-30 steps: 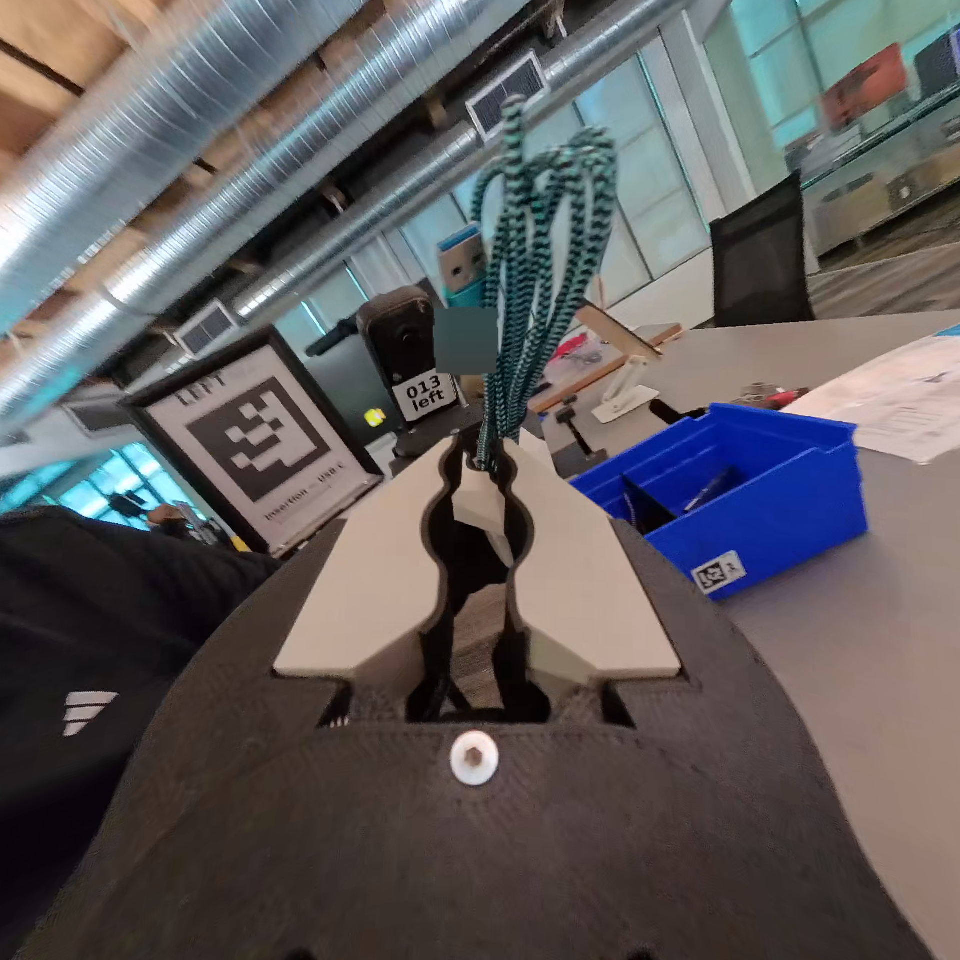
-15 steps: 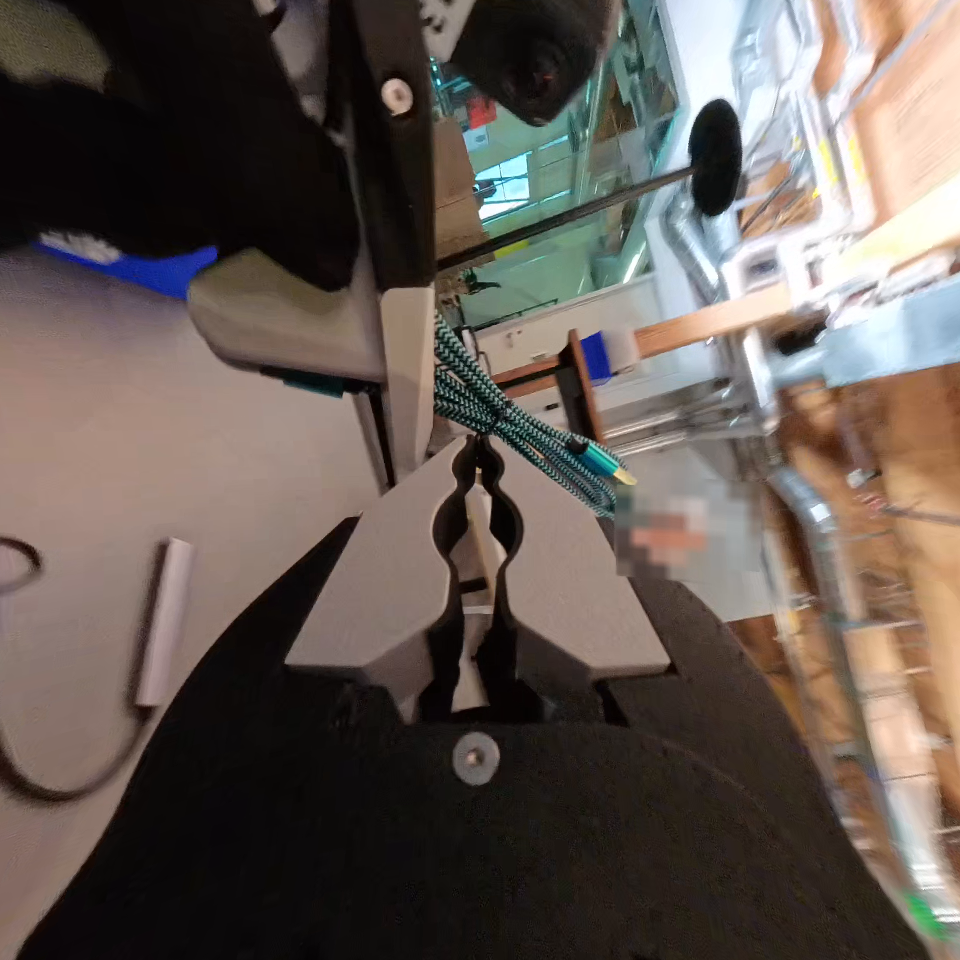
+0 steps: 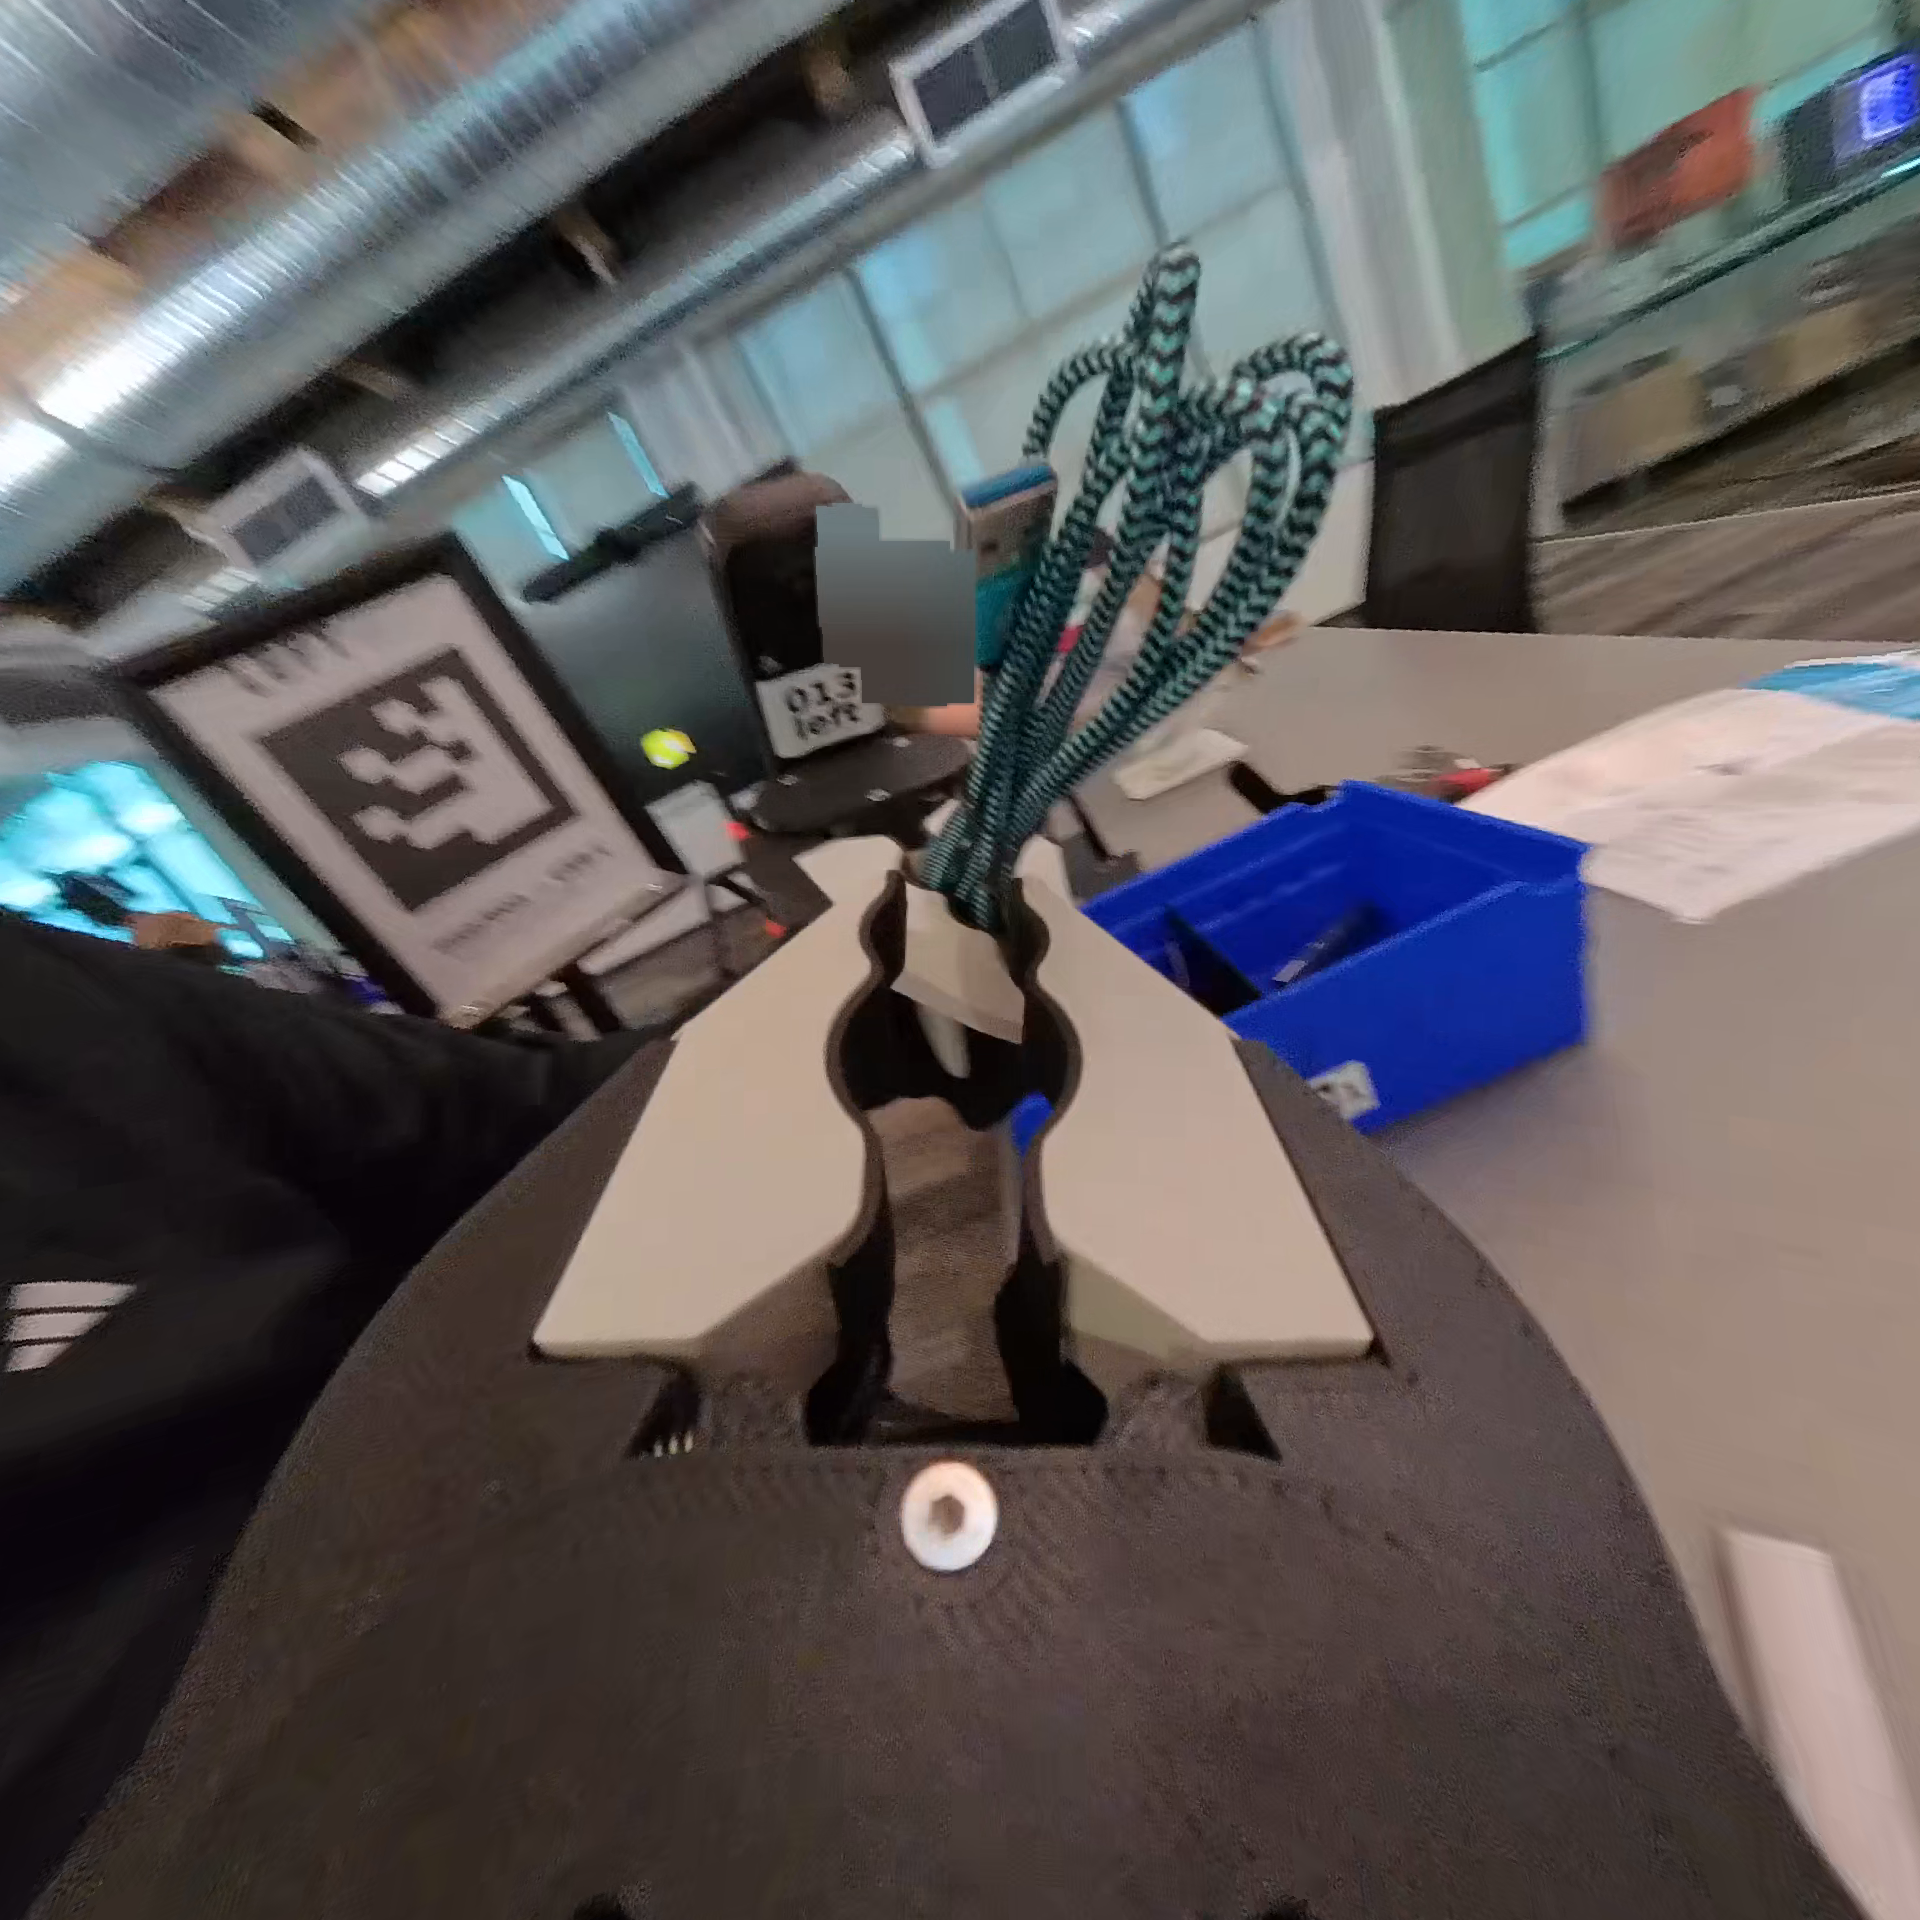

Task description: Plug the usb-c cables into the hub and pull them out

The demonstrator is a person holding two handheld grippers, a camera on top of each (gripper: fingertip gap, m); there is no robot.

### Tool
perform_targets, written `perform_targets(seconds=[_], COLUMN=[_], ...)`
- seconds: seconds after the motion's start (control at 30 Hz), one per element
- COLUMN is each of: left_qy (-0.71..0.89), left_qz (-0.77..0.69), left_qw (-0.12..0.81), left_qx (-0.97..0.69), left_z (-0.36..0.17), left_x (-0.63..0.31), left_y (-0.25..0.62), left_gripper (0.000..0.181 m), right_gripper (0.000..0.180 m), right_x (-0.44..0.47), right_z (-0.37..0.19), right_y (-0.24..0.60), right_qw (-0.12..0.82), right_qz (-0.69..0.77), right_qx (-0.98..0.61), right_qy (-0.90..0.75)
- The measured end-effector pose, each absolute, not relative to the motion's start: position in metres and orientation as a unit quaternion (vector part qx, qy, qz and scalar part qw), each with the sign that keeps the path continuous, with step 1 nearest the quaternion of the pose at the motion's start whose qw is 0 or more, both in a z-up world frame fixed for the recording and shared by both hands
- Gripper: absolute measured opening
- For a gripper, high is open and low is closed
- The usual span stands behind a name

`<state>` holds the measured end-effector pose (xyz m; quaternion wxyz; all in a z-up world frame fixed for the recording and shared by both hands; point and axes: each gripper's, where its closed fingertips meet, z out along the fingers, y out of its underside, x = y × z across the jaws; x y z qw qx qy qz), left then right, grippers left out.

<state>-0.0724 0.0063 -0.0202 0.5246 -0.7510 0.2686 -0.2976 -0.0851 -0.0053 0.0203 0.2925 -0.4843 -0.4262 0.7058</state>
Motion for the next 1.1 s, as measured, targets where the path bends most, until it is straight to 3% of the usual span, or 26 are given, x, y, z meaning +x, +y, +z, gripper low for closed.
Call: perform_targets(seconds=[0.07, 0.17, 0.27, 0.37, 0.43, 0.47, 0.5, 0.6, 0.67, 0.8, 1.1], left_qy=[0.280, 0.286, 0.267, 0.218, 0.192, 0.179, 0.168, 0.177, 0.174, 0.189, 0.231], left_qz=[-0.283, -0.280, -0.301, -0.372, -0.411, -0.432, -0.446, -0.401, -0.378, -0.329, -0.283], left_qw=[0.526, 0.524, 0.511, 0.485, 0.469, 0.463, 0.460, 0.470, 0.477, 0.489, 0.487], left_qx=[-0.752, -0.752, -0.759, -0.761, -0.757, -0.753, -0.749, -0.766, -0.774, -0.785, -0.793], left_z=[-0.023, -0.024, -0.027, -0.028, -0.028, -0.026, -0.024, -0.029, -0.030, -0.032, -0.037], left_x=[-0.071, -0.068, -0.069, -0.069, -0.066, -0.066, -0.066, -0.072, -0.078, -0.085, -0.069], left_y=[0.006, 0.006, 0.007, 0.008, 0.008, 0.008, 0.007, 0.010, 0.013, 0.015, 0.010], left_gripper=[0.000, 0.000, 0.000, 0.000, 0.000, 0.000, 0.000, 0.000, 0.000, 0.000, 0.000], right_gripper=[0.016, 0.000, 0.000, 0.000, 0.000, 0.000, 0.000, 0.001, 0.014, 0.014, 0.000], right_x=[-0.085, -0.086, -0.086, -0.086, -0.081, -0.081, -0.083, -0.088, -0.082, -0.079, -0.087], right_z=[0.022, 0.015, 0.012, 0.006, 0.005, 0.006, 0.007, 0.002, 0.006, 0.021, 0.008], right_y=[-0.008, -0.006, 0.005, 0.020, 0.027, 0.025, 0.020, 0.021, 0.026, 0.016, 0.017], right_qw=[0.265, 0.263, 0.355, 0.530, 0.648, 0.673, 0.683, 0.669, 0.664, 0.657, 0.629], right_qz=[0.726, 0.720, 0.645, 0.401, 0.089, -0.036, -0.068, 0.037, 0.080, 0.163, 0.211], right_qx=[-0.479, -0.489, -0.511, -0.511, -0.421, -0.358, -0.337, -0.391, -0.409, -0.417, -0.448], right_qy=[-0.416, -0.416, -0.444, -0.545, -0.628, -0.646, -0.645, -0.631, -0.621, -0.607, -0.600])
